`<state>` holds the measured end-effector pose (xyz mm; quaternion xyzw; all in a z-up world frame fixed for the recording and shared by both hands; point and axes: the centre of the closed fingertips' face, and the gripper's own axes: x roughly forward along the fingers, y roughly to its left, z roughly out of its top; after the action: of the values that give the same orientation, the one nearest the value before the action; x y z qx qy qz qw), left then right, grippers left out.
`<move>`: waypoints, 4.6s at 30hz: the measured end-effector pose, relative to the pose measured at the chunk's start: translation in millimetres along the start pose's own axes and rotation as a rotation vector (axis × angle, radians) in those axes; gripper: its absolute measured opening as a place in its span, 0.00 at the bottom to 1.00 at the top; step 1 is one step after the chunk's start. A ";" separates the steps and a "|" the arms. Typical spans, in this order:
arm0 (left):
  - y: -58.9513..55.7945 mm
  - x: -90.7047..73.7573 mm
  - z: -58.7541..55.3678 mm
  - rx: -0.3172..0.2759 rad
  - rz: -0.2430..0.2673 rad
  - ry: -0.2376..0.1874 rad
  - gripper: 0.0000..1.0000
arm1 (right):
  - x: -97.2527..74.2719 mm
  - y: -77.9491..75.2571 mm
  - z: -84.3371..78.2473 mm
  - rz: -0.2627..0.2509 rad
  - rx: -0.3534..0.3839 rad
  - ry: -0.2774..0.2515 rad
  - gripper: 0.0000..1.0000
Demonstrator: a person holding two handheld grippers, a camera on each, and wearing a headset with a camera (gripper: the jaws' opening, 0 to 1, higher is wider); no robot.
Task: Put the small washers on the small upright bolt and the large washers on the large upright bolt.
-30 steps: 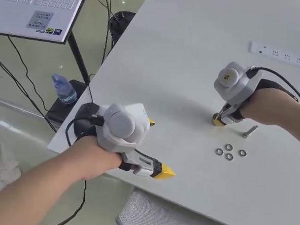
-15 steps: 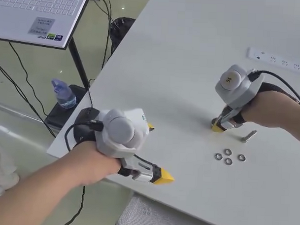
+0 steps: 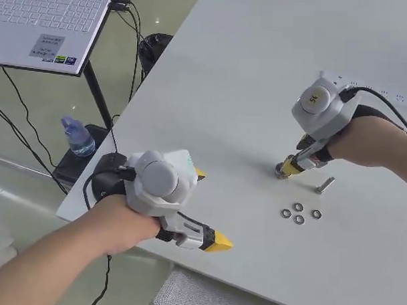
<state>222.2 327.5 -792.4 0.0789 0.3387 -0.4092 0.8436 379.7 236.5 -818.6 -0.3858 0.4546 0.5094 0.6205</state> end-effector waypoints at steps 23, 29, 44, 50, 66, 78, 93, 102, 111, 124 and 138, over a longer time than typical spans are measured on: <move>-9.0 -7.2 1.9 0.002 0.015 -0.002 0.82 | -35.1 15.6 -10.8 -0.005 -0.022 -0.024 0.39; -11.0 -6.1 1.8 0.003 0.014 0.000 0.82 | -37.8 17.1 -27.0 -0.002 -0.023 -0.018 0.38; -13.4 -0.9 6.0 0.006 0.013 0.000 0.82 | -51.6 37.2 -70.6 0.023 -0.046 -0.007 0.38; -13.7 -0.4 10.0 0.010 0.014 0.000 0.82 | -52.6 39.2 -80.9 0.027 -0.020 -0.016 0.38; -18.1 2.6 14.3 0.016 0.000 0.004 0.81 | -31.0 46.6 -87.7 0.028 -0.016 -0.025 0.36; -15.4 -3.4 14.4 0.023 0.004 -0.010 0.81 | -6.7 43.9 -95.3 0.009 -0.002 -0.012 0.33; -16.9 -3.0 7.9 0.019 -0.011 -0.003 0.80 | 14.6 49.5 -102.5 0.012 0.001 0.032 0.27; -15.4 -3.5 3.6 0.010 -0.011 0.001 0.79 | 20.3 49.0 -107.4 0.007 -0.003 0.049 0.25; -15.2 -2.6 2.3 0.009 -0.012 0.004 0.78 | 18.8 50.3 -107.0 0.002 0.000 0.041 0.23; -18.2 -3.4 -0.4 0.006 -0.012 0.004 0.78 | 19.5 52.4 -107.3 -0.004 -0.023 0.056 0.15; -20.3 -4.7 0.8 0.007 -0.009 0.002 0.77 | 21.4 49.9 -107.9 -0.006 0.030 0.085 0.12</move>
<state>205.4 316.8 -785.9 0.0807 0.3384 -0.4142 0.8411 313.6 150.0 -871.1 -0.3990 0.4872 0.4838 0.6078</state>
